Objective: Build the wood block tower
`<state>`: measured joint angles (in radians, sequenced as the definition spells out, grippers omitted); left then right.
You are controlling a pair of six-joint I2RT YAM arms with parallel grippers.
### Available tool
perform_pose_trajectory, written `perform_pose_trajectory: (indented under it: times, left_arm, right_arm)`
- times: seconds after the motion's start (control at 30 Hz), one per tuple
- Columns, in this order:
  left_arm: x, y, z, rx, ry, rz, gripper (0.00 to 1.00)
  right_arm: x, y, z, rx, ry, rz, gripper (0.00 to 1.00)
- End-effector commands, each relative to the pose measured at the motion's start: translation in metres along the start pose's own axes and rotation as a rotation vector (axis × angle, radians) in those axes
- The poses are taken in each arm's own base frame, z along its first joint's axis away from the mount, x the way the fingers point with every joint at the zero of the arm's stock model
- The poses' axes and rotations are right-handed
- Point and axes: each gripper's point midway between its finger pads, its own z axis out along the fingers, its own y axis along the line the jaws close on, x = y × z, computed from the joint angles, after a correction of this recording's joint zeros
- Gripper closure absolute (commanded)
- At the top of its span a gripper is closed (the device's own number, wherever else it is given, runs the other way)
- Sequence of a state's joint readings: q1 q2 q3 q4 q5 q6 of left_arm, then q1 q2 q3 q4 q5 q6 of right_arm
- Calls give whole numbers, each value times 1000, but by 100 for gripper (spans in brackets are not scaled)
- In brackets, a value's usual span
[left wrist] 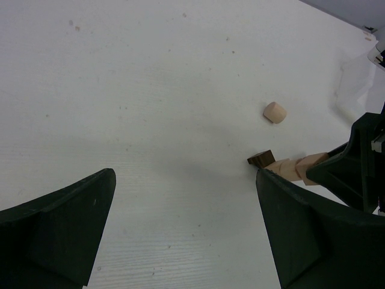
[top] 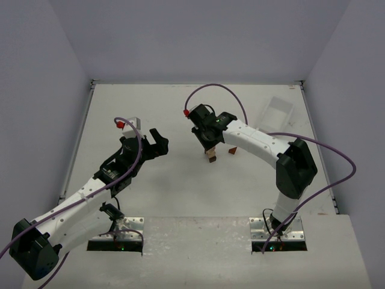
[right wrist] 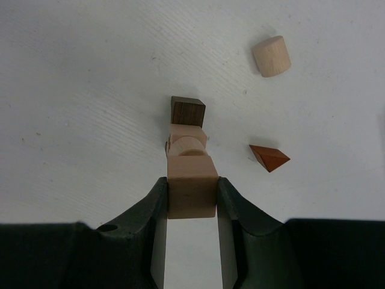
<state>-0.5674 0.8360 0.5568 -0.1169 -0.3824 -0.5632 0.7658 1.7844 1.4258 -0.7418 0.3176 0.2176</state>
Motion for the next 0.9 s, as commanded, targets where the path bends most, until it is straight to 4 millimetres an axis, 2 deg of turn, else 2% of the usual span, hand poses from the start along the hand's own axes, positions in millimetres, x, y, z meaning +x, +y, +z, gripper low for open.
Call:
perform_pose_trajectory:
  times: [0.0, 0.87]
  left_arm:
    - [-10, 1, 1, -8, -33, -23, 0]
    - [-8, -4, 0, 19, -23, -19, 0]
  right_arm:
    - [-4, 0, -1, -2, -21, 22, 78]
    - [-2, -6, 2, 38, -19, 20, 74]
